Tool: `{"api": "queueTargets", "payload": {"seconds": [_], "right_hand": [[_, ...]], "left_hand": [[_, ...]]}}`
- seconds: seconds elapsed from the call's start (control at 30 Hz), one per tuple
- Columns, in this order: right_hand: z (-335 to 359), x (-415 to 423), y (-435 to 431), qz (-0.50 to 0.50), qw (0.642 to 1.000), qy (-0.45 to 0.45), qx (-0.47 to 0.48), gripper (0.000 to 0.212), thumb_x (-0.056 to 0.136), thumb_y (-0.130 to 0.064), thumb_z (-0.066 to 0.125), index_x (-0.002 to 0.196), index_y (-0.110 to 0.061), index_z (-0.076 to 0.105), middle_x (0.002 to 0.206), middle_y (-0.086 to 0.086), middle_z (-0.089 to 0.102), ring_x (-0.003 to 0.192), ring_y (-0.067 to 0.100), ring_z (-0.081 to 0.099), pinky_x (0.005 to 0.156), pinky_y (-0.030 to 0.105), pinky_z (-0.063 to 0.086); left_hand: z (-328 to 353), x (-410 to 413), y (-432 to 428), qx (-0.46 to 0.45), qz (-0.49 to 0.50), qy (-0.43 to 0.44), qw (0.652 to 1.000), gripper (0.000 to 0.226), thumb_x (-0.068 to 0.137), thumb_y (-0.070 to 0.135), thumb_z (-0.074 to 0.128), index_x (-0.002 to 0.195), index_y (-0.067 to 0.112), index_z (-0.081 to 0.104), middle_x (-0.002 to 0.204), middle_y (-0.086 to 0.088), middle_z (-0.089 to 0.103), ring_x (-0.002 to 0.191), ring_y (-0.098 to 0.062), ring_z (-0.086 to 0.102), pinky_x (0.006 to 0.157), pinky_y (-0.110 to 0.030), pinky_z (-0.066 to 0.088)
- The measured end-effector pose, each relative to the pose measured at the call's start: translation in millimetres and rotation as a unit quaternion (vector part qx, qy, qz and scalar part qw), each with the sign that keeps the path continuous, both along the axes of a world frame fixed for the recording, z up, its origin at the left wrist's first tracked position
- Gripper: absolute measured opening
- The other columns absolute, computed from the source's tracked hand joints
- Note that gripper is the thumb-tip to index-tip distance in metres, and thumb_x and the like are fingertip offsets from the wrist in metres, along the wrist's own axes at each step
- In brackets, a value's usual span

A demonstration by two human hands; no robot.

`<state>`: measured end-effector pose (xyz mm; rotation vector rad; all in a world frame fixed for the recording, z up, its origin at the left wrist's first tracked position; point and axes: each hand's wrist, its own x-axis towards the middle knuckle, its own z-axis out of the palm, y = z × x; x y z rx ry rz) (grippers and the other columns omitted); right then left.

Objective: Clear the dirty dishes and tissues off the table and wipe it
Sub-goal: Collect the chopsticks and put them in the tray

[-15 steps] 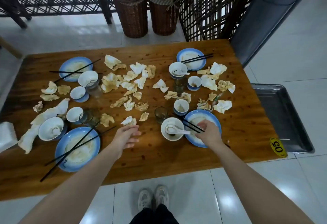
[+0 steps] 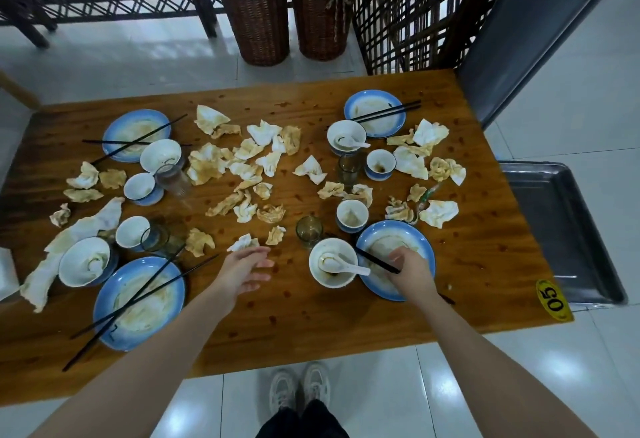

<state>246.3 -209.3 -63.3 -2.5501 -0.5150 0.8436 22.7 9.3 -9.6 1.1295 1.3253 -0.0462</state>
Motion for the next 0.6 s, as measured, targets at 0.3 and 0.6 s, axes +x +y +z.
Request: {"api": "queueTargets", "payload": {"seconds": [0.3, 0.6], "right_hand": [[16.4, -4.8, -12.6, -0.065, 0.995, 0.003, 0.073, 0.022, 0.081, -0.003, 0.07, 0.101, -0.012, 0.068, 0.098, 0.003, 0.066, 0.089, 0.015, 0.06, 0.062, 0.013, 0.044], [71.4, -14.5, -1.0, -0.044, 0.98, 0.023, 0.194, 0.024, 0.08, -0.002, 0.07, 0.103, -0.008, 0.069, 0.091, 0.0, 0.063, 0.081, 0.012, 0.058, 0.063, 0.018, 0.046]], "left_hand": [[7.2, -0.8, -6.2, 0.009, -0.013, -0.018, 1.0, 0.018, 0.096, 0.024, 0.057, 0.111, 0.02, 0.067, 0.097, -0.004, 0.073, 0.076, -0.019, 0.068, 0.066, -0.029, 0.049], [24.5, -26.0, -15.5, 0.013, -0.001, -0.045, 0.999, 0.019, 0.095, 0.026, 0.059, 0.113, 0.022, 0.066, 0.103, -0.006, 0.071, 0.083, -0.021, 0.067, 0.069, -0.03, 0.049]]}}
